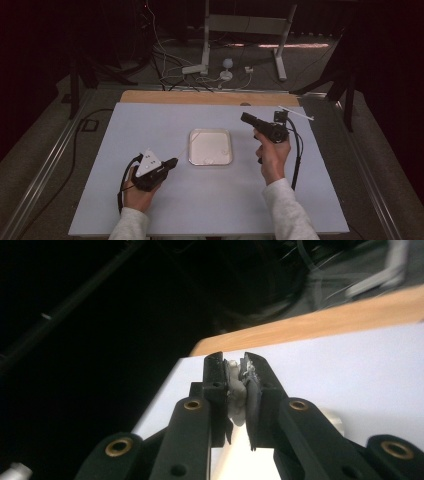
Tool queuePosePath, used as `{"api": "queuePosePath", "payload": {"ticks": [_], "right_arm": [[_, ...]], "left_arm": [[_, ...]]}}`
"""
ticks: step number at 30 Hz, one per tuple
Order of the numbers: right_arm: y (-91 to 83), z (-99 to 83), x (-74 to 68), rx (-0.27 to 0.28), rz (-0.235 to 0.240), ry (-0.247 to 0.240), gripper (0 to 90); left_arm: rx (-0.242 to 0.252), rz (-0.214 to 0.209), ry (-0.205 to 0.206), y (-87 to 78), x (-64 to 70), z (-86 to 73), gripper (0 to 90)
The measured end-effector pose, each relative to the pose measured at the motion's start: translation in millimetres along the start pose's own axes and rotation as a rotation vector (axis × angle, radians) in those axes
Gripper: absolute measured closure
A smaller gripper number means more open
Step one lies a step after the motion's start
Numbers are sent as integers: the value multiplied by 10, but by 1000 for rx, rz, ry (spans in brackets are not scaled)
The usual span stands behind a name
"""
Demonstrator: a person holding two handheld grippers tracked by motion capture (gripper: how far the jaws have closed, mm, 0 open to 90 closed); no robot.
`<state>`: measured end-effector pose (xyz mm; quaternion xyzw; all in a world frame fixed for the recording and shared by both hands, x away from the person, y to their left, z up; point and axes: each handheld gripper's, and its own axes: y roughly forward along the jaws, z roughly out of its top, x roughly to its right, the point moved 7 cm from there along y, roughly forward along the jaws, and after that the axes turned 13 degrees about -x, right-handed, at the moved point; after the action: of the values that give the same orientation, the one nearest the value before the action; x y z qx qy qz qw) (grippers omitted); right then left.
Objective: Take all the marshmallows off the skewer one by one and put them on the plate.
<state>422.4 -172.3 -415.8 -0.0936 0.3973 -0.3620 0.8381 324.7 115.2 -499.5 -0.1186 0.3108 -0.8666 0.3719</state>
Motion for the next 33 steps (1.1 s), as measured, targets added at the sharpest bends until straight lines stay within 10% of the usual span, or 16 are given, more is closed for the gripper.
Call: {"api": "queuePosePath", "payload": {"ticks": [33], "right_arm": [[584,-513,-56,-246,-41,-167,751]], "left_arm": [[2,-6,-33,25,-4,-3,900]]}}
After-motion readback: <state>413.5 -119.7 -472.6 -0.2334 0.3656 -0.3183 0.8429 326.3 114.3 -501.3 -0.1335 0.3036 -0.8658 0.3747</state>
